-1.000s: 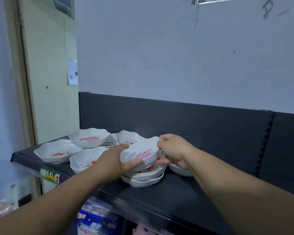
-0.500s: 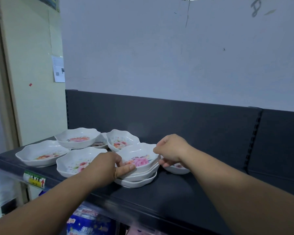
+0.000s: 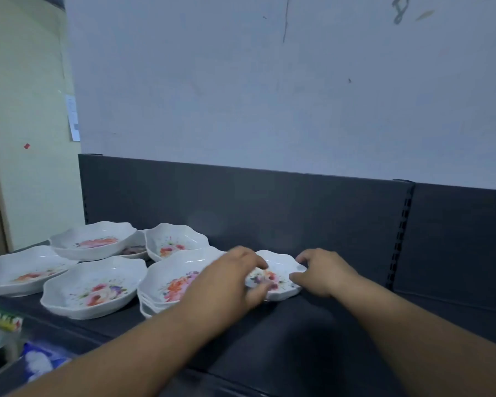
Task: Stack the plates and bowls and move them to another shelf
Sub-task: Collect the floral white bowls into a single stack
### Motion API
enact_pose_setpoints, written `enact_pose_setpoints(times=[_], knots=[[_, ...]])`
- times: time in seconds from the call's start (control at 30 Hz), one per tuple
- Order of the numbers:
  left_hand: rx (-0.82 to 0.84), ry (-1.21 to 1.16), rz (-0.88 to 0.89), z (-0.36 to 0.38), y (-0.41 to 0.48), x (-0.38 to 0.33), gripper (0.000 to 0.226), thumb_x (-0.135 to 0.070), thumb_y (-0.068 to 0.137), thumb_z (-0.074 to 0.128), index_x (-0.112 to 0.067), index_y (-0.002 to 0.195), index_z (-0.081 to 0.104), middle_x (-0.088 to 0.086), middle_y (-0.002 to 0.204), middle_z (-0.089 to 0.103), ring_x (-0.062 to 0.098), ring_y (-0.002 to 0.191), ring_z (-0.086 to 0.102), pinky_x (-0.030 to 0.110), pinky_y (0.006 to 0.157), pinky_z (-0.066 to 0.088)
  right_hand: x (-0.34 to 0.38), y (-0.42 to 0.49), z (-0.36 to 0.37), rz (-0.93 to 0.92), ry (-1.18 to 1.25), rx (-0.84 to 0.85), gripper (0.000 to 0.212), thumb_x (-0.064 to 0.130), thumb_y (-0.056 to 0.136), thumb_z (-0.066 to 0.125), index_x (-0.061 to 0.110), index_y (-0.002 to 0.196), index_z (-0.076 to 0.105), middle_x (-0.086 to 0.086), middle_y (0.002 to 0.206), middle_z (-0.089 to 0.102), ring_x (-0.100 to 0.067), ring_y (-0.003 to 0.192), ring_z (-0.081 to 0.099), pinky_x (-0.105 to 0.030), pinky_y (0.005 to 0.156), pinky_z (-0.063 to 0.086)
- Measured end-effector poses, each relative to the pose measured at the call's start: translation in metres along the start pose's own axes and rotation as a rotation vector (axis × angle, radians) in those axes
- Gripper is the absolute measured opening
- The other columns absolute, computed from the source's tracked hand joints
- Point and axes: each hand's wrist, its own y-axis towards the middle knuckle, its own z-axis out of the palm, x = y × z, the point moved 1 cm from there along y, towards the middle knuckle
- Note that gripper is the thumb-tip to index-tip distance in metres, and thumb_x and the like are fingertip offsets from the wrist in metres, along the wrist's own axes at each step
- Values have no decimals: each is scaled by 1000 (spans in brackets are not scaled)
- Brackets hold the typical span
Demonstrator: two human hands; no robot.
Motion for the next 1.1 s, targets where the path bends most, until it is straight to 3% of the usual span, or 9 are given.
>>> enact_pose_setpoints(times=[0.07,0.17,0.27,0.37,0.63,0.77,0.87,1.0,1.1], knots=[[107,55,-31,26,9,-15,47,-45,88,54,-32,132,47,-15,134,45,7,118,50,26,96,43,-13,5,5,-23,38,21,54,47,76,63,37,129,57,12,126,62,-15,110,59,-33,89,51],[230,146,-170,58,20,-18,58,-47,87,53,-30,140,38,-9,141,40,16,124,46,32,98,44,-29,12,9,-68,89,45,54,49,73,63,39,126,59,16,123,63,-11,107,59,-32,90,51],[279,160,-261,76,28,-12,49,-47,86,54,-29,131,51,-5,136,45,18,122,48,32,97,44,-41,17,9,-115,128,55,52,47,76,65,39,127,59,19,117,62,-8,102,57,-26,88,49],[276,124,-319,85,33,-11,31,-41,85,55,-29,112,63,-3,122,56,18,109,57,31,89,48,-52,20,8,-156,166,72,48,43,82,66,39,129,57,17,109,55,-7,96,53,-22,81,43],[83,32,-349,92,35,-22,11,-13,85,55,-18,90,63,-3,110,55,17,95,58,23,81,43,-70,28,12,-186,283,88,55,45,82,69,34,134,56,10,116,53,-8,100,54,-20,81,39],[-5,-68,-372,89,33,-35,17,-8,81,60,-22,75,53,-9,95,48,9,84,47,8,66,33,-71,30,13,-100,553,129,56,38,79,72,28,131,56,-2,98,67,-17,67,64,-29,59,54],[-41,-127,-347,83,27,-48,30,-10,79,66,-27,67,45,-12,91,44,7,83,46,-2,68,31,-72,29,8,-56,673,94,48,27,84,71,23,129,56,-6,90,70,-19,65,71,-32,63,60],[-133,-108,-245,66,20,-62,18,-10,80,67,-22,77,54,-11,99,46,6,86,47,-2,73,30,-69,24,-9,-45,748,-18,42,10,84,61,13,126,60,-11,81,73,-23,62,73,-37,69,62],[-237,-83,-188,44,18,-67,10,-11,82,67,-15,89,62,-14,107,44,0,91,45,-6,76,27,-58,16,-23,-67,820,-64,41,8,83,58,10,124,61,-12,95,72,-23,62,74,-35,70,62]])
